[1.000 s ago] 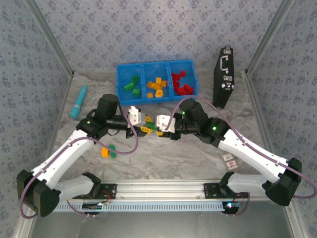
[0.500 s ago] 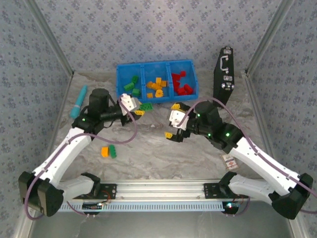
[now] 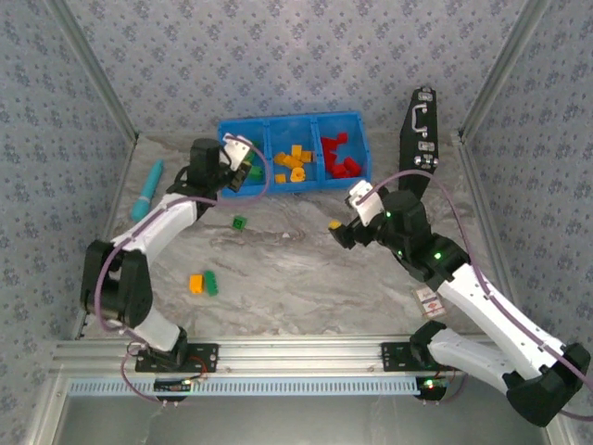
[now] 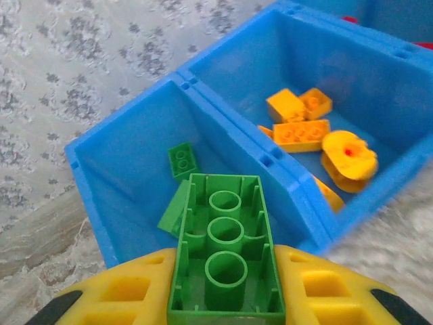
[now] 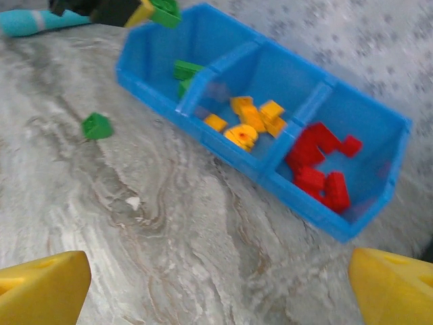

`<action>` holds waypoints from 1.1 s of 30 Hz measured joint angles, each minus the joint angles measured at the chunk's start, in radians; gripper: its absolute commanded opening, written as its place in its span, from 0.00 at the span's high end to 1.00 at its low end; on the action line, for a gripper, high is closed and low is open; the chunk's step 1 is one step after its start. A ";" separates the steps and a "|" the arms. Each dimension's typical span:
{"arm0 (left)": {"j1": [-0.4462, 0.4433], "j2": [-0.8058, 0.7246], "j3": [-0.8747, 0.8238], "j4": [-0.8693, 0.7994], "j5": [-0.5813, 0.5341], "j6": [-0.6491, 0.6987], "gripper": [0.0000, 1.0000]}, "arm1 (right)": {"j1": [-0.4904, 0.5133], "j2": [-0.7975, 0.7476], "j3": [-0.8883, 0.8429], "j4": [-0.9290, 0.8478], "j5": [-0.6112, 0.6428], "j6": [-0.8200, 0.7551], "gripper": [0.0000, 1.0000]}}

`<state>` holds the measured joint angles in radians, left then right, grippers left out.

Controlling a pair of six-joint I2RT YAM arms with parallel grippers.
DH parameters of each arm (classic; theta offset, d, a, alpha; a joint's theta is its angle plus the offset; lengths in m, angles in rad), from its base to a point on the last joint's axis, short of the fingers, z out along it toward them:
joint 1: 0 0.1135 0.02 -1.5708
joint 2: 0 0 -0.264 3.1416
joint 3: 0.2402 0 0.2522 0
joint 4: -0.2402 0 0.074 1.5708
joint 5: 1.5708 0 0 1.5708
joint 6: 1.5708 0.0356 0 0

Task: Sort the legos into containers by color
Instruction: Place the lego in the container.

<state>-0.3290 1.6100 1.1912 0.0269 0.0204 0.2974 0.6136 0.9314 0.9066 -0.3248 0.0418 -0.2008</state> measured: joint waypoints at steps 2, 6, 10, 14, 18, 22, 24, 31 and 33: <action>0.002 0.093 0.087 0.000 -0.039 -0.040 0.98 | -0.017 0.000 -0.016 0.015 0.000 0.050 0.01; 0.010 0.269 0.256 -0.025 -0.095 -0.110 0.98 | -0.030 0.002 -0.025 0.038 0.000 0.119 0.01; 0.017 0.409 0.377 -0.076 -0.138 -0.159 0.97 | -0.040 0.032 -0.012 0.026 -0.005 0.173 0.01; 0.021 0.505 0.457 -0.131 -0.159 -0.195 0.93 | -0.045 0.079 0.016 0.000 -0.022 0.203 0.01; 0.021 0.556 0.509 -0.179 -0.176 -0.221 0.83 | -0.046 0.097 0.017 0.000 -0.040 0.230 0.01; 0.021 0.566 0.521 -0.202 -0.189 -0.239 0.65 | -0.050 0.134 0.028 0.000 -0.056 0.262 0.01; 0.021 0.566 0.527 -0.213 -0.190 -0.247 0.56 | -0.051 0.151 0.034 0.000 -0.057 0.272 0.01; 0.021 0.548 0.533 -0.250 -0.181 -0.257 0.32 | -0.079 0.216 0.070 -0.006 -0.061 0.291 0.01; 0.021 0.526 0.533 -0.268 -0.174 -0.255 0.32 | -0.083 0.230 0.084 -0.010 -0.065 0.291 0.01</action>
<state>-0.3084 2.1365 1.7237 -0.2409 -0.1532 0.0425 0.5304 1.1614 0.9909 -0.3351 -0.0231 0.0902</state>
